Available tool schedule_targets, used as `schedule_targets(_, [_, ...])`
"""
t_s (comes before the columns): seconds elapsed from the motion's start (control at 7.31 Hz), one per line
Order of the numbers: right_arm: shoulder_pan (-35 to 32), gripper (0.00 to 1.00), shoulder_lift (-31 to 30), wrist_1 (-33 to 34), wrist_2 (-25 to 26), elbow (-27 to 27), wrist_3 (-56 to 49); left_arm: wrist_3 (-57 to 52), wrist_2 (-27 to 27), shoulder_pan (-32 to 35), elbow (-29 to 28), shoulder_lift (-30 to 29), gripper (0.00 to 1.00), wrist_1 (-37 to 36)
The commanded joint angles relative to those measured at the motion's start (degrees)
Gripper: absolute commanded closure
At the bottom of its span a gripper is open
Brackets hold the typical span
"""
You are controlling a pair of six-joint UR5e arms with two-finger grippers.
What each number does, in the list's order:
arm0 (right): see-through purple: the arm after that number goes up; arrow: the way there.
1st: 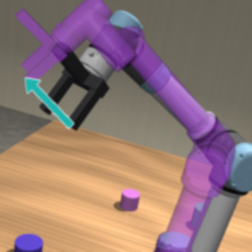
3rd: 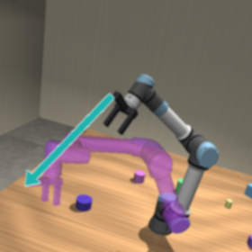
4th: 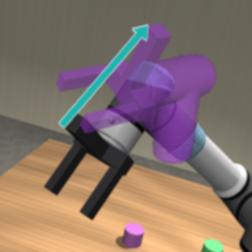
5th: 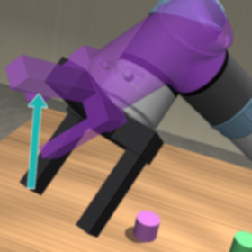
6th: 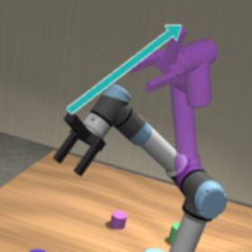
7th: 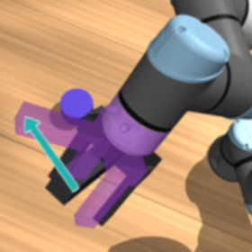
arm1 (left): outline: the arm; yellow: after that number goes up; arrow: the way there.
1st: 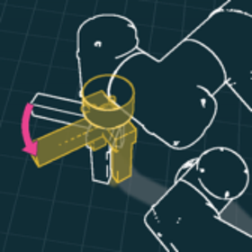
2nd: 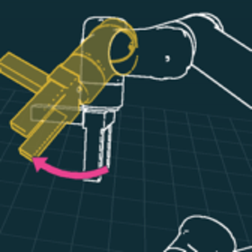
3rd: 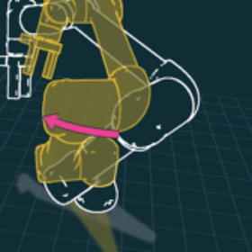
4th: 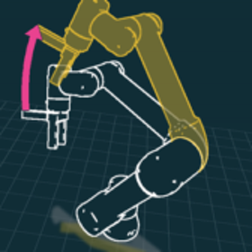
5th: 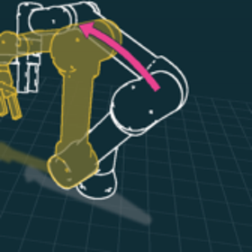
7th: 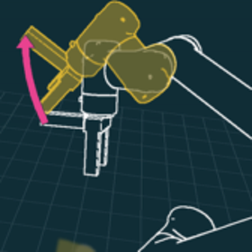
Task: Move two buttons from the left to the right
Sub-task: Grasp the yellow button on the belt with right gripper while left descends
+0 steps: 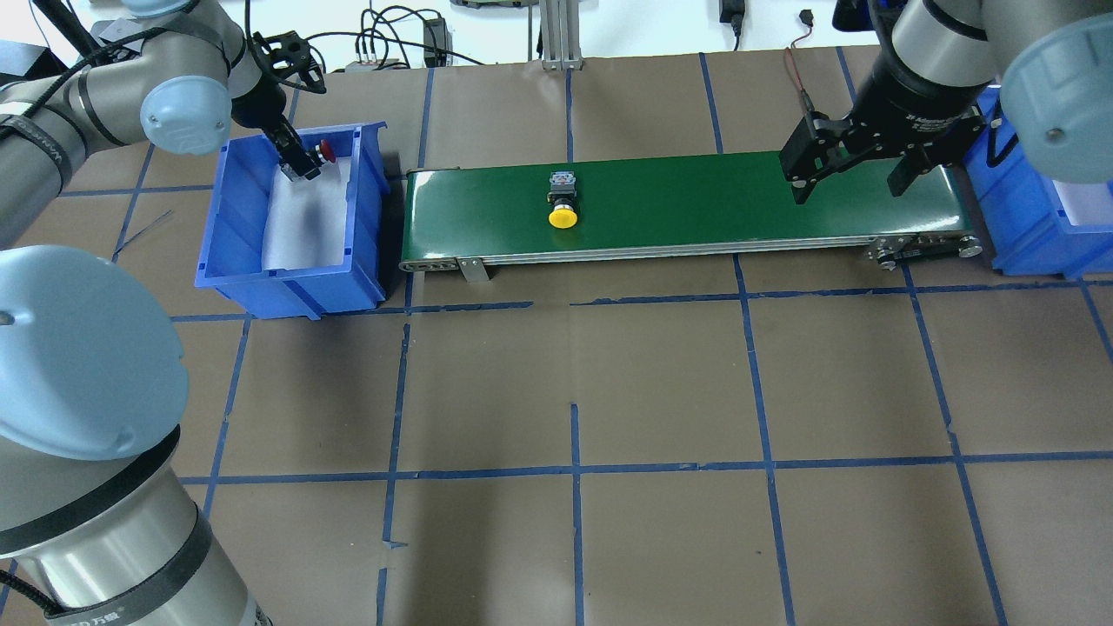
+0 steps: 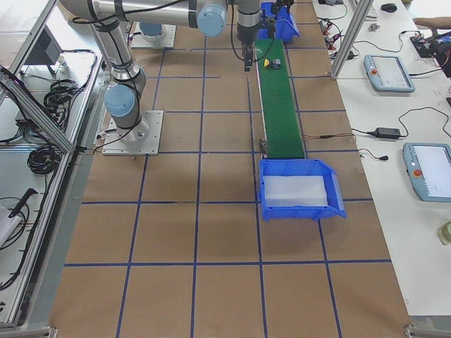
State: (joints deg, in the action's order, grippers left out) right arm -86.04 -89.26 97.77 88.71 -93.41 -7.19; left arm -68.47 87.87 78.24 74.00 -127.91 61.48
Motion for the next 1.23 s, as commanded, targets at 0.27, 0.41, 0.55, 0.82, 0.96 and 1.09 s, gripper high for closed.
schedule_targets(0.27, [-1.14, 0.00, 7.68, 7.26, -0.11, 0.25, 0.16, 1.41, -1.73, 0.16, -3.85, -2.60, 0.03, 1.88])
schedule_targets(0.41, [-3.06, 0.00, 9.52, 7.00, -0.29, 0.77, 0.77, 1.41, -1.73, 0.16, -4.56, -3.04, 0.03, 2.32])
schedule_targets(0.55, [-5.51, 0.00, 11.89, 7.43, -0.12, 1.73, 1.12, 1.32, -1.73, 0.16, -4.65, -3.13, 0.03, 2.32])
schedule_targets(0.82, [-8.95, 0.00, 18.91, 7.70, -0.82, 7.24, 8.98, 0.88, -1.73, 0.34, -4.66, -3.75, 0.03, 2.67])
schedule_targets(0.96, [-10.27, 0.00, 22.60, 7.70, -0.73, 11.19, 12.25, 0.53, -1.73, 0.42, -4.57, -4.10, 0.03, 2.68])
schedule_targets(1.09, [-11.33, 0.00, 25.25, 7.70, -1.08, 13.32, 17.68, 0.53, -1.91, 0.42, -4.57, -4.45, 0.03, 2.68])
